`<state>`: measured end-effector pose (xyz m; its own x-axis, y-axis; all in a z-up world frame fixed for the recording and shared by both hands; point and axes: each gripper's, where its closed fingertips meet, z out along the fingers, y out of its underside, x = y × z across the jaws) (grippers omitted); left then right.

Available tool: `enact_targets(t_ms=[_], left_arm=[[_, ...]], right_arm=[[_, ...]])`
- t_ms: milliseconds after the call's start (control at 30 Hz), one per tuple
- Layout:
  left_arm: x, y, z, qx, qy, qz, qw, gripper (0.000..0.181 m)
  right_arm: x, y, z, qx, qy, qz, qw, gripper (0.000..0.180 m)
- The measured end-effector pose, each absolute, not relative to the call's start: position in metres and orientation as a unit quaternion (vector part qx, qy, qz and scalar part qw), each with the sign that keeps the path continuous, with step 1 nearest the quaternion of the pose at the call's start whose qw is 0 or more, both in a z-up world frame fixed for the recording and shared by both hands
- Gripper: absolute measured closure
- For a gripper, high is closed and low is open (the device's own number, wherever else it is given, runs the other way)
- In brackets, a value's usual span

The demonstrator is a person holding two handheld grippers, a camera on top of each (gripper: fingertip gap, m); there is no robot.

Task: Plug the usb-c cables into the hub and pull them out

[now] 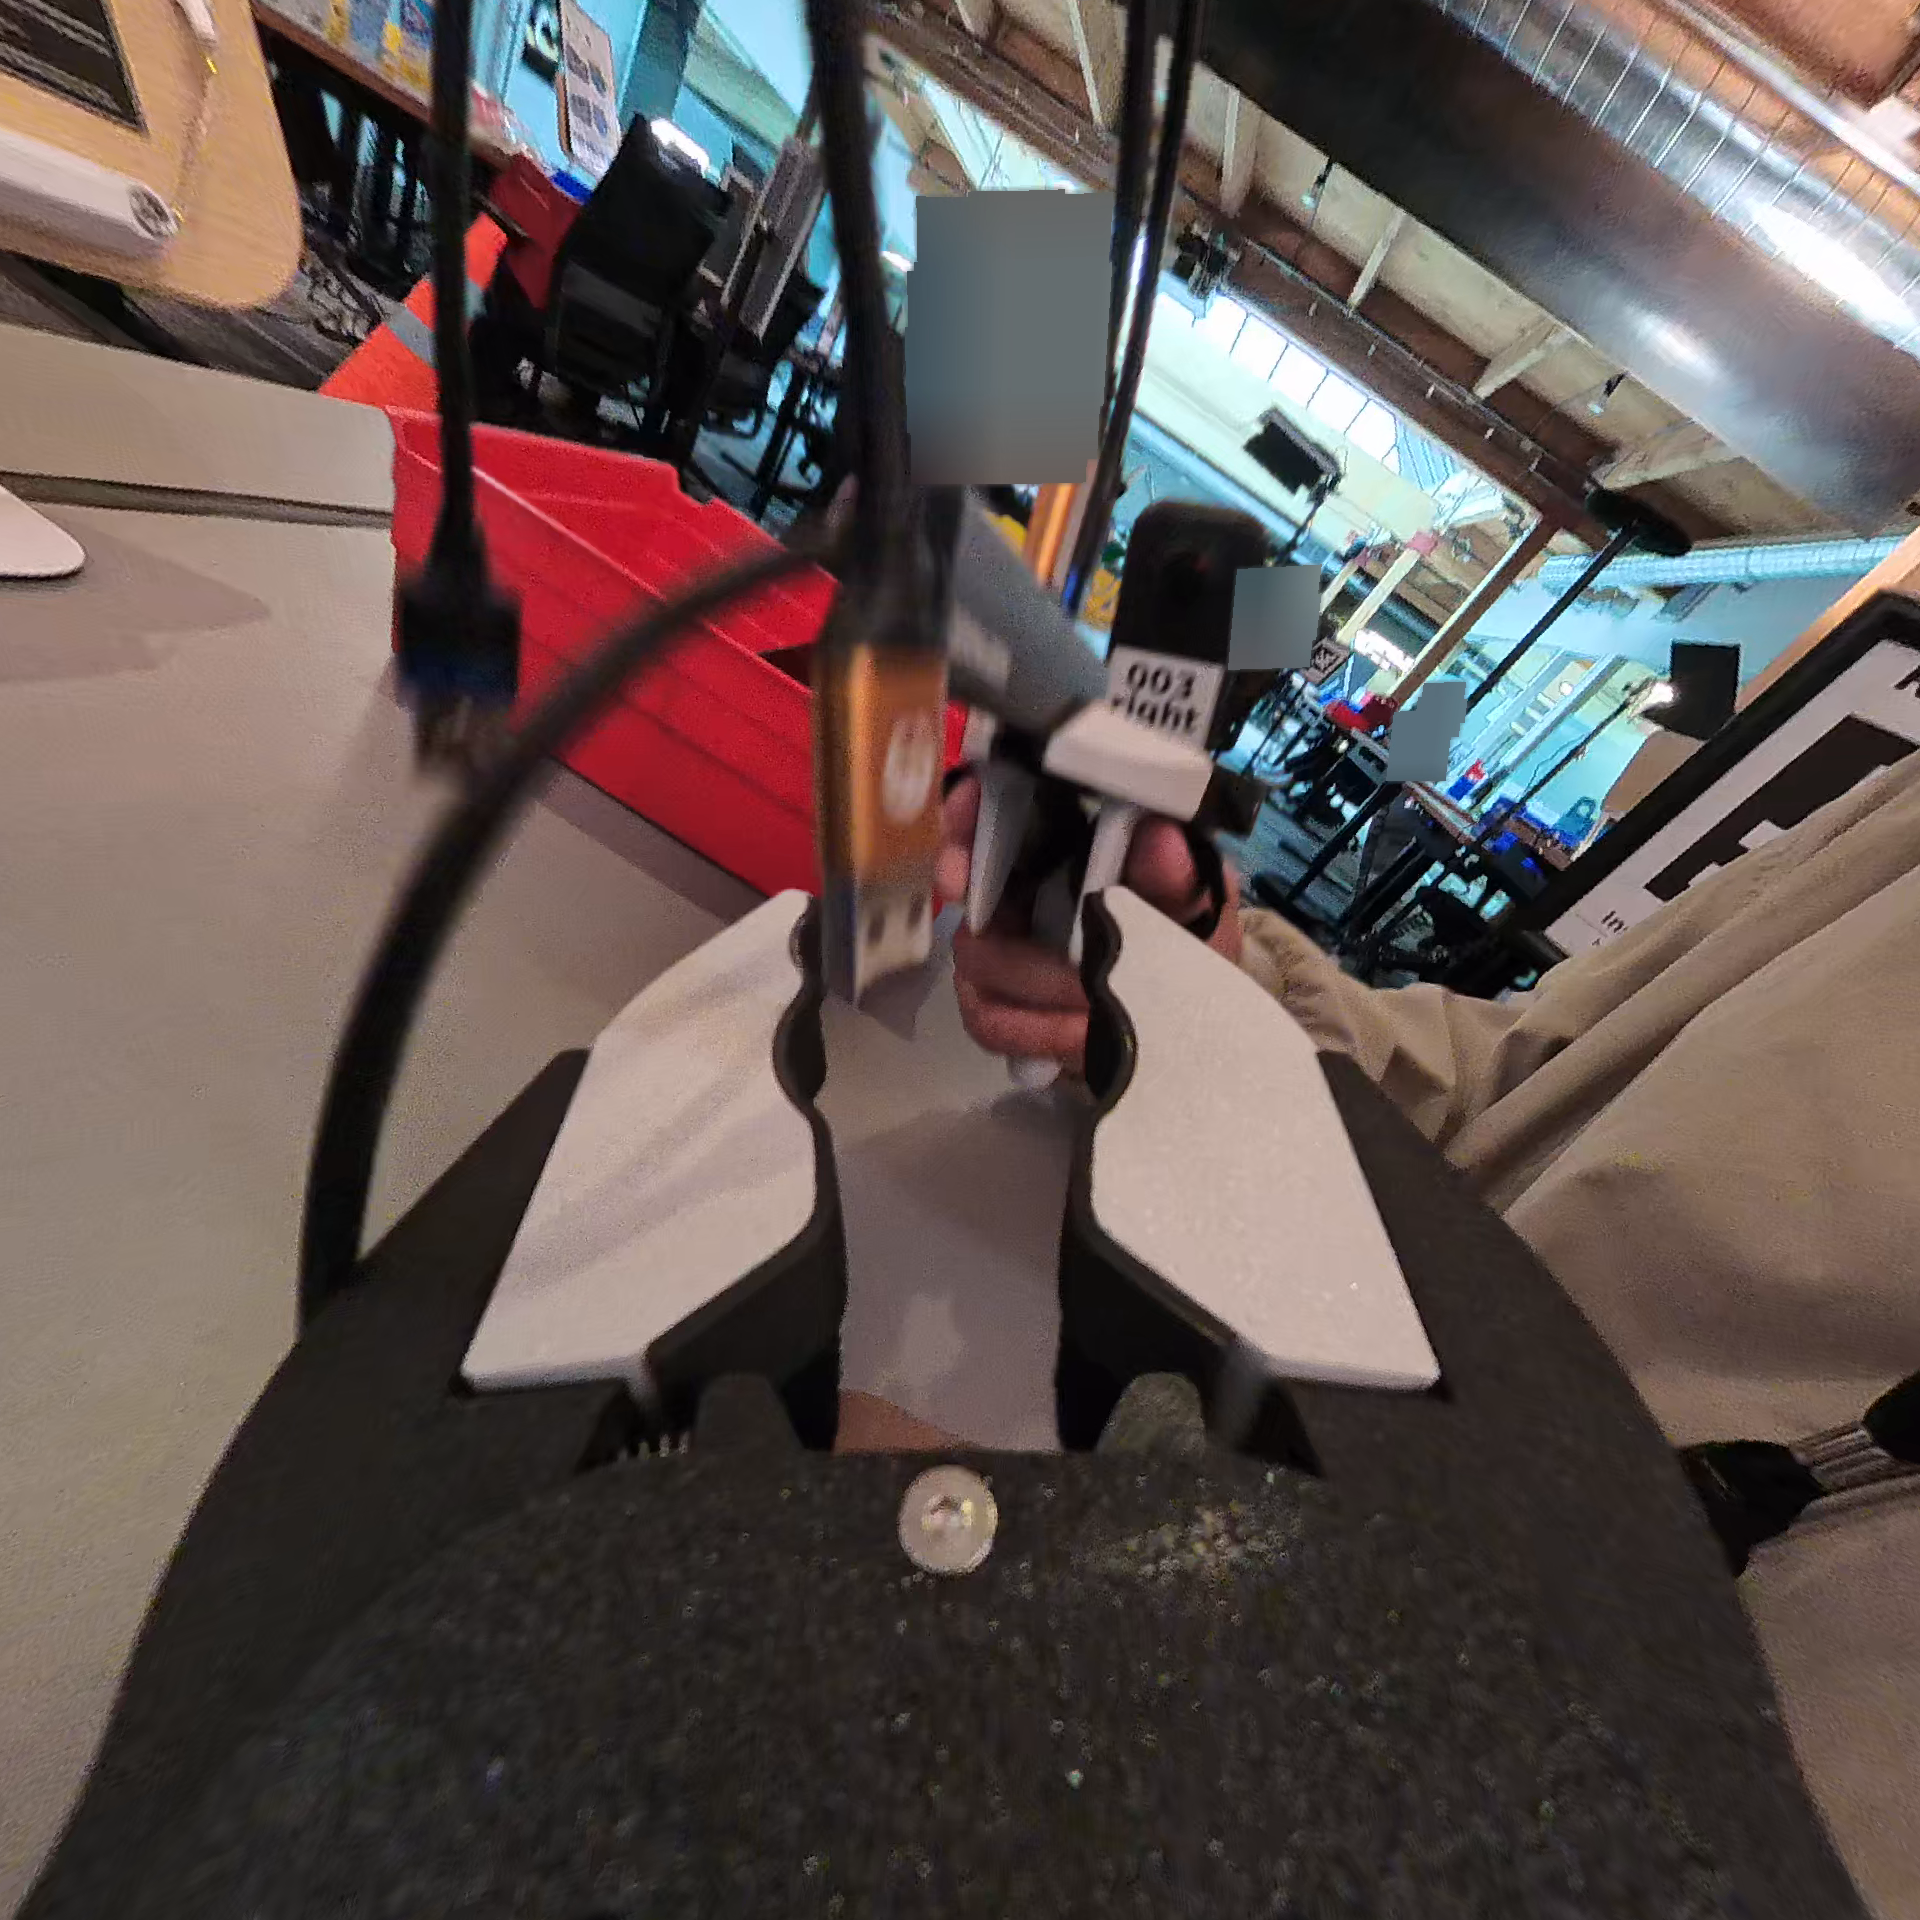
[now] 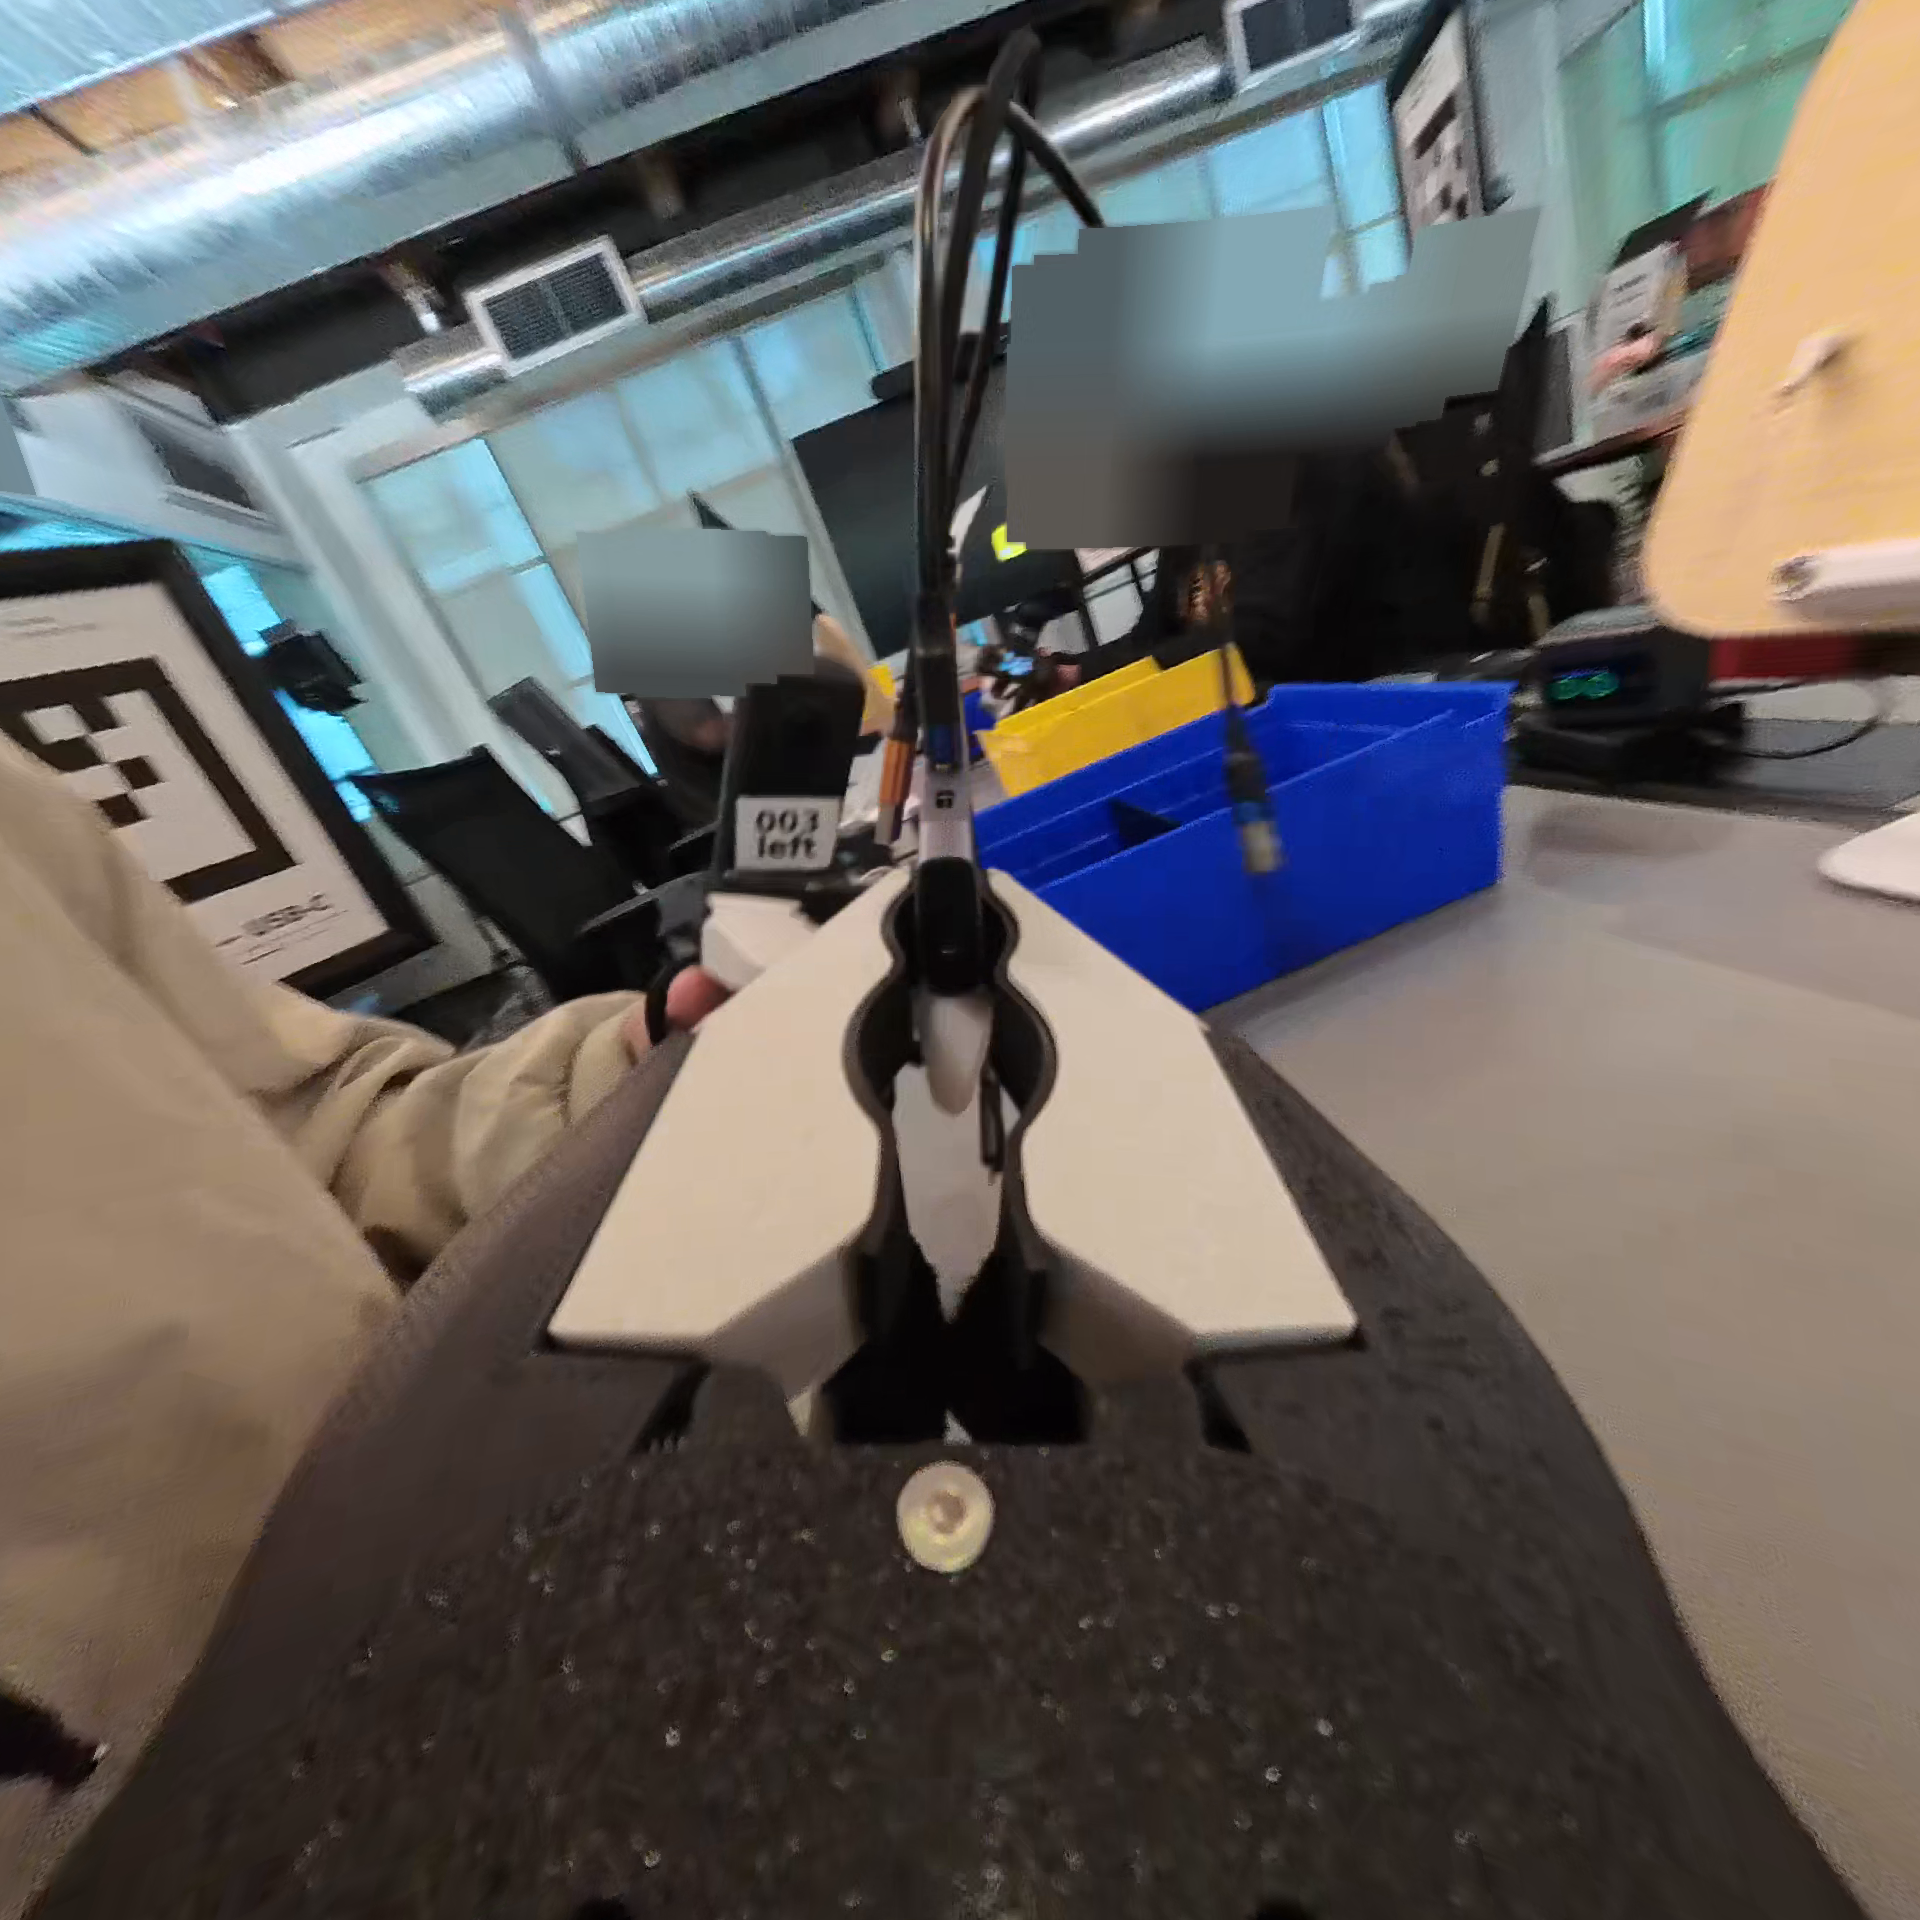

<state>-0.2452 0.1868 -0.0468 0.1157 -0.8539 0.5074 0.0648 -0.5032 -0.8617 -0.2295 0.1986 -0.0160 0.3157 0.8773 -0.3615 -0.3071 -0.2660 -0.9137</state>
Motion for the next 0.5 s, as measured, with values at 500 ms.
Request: enact_targets(t_ms=[500], left_arm=[[-0.254,0.165,-0.049,-0.595,0.373,-0.581,0.411,0.167]], right_arm=[[-0.267,0.159,-0.065,-0.603,-0.351,0.579,0.422,0.172]])
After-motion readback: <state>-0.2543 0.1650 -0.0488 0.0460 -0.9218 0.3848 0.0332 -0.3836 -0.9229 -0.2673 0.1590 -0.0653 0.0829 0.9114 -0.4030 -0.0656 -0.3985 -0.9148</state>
